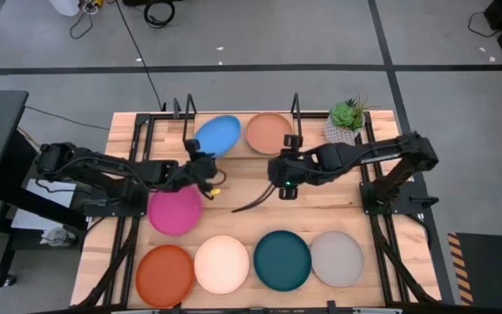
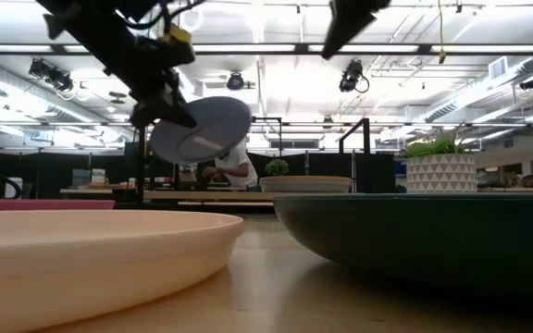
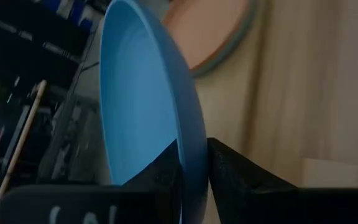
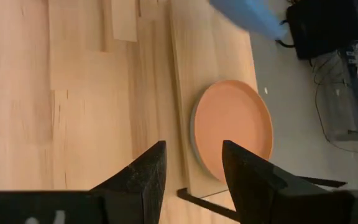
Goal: Place and stack plates onto a shelf
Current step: Put the blue plate on the shelf
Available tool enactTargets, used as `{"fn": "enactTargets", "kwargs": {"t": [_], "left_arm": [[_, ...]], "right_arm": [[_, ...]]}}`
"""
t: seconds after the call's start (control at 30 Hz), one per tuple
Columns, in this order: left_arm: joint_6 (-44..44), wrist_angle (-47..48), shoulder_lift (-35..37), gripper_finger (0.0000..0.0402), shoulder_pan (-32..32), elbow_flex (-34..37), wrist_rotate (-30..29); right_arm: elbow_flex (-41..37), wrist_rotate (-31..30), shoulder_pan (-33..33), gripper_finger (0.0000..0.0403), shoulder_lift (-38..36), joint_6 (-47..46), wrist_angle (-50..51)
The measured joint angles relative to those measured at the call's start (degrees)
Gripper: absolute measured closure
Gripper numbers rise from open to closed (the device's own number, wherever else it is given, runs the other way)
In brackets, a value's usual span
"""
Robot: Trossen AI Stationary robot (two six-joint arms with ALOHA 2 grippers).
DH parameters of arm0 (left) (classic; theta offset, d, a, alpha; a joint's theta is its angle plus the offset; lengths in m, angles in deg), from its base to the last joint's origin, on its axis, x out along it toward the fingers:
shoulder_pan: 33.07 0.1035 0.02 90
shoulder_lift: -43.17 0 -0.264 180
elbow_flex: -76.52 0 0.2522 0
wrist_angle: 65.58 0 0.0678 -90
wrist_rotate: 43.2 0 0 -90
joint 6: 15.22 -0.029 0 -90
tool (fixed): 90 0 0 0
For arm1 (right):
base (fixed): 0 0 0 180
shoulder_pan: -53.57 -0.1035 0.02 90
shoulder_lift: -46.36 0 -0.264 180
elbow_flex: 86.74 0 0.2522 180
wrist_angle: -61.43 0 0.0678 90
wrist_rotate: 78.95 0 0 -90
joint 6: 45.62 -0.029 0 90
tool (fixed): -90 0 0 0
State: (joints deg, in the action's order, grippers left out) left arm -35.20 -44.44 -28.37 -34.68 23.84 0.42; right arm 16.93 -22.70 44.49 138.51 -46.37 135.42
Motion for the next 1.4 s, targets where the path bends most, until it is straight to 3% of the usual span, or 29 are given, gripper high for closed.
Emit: {"fn": "enactTargets", "kwargs": {"t": [0.2, 0.4, 0.67, 0.83, 1.07, 1.4], "left_arm": [[-1.8, -4.3, -5.5, 0.0329, 4.1, 0.0, 0.0], [-11.4, -11.4, -13.3, 0.0329, 5.8, 0.0, -3.0], [-14.1, -10.9, -14.8, 0.0325, 8.2, 0.0, -1.9], [-12.8, -10.9, -14.8, 0.0293, 8.2, 0.0, 4.6], [-10.5, -10.2, -14.8, 0.0255, 8.2, 0.0, 5.6], [-7.7, -10.1, -14.2, 0.0251, 10.0, 0.0, 10.9]], "right_arm": [[-13.8, -0.1, -1.9, 0.0241, -6.8, -0.8, -11.0], [-20.0, 0.4, -2.4, 0.0241, -10.8, -1.2, -16.6], [-21.3, 0.8, -2.5, 0.0241, -11.8, -2.1, -17.2], [-21.3, 1.9, -2.5, 0.0241, -11.7, -2.1, -18.0], [-21.3, 2.3, -2.5, 0.0241, -11.7, -2.1, -18.1], [-21.3, 3.7, -2.4, 0.0241, -11.7, -2.1, -18.1]]}}
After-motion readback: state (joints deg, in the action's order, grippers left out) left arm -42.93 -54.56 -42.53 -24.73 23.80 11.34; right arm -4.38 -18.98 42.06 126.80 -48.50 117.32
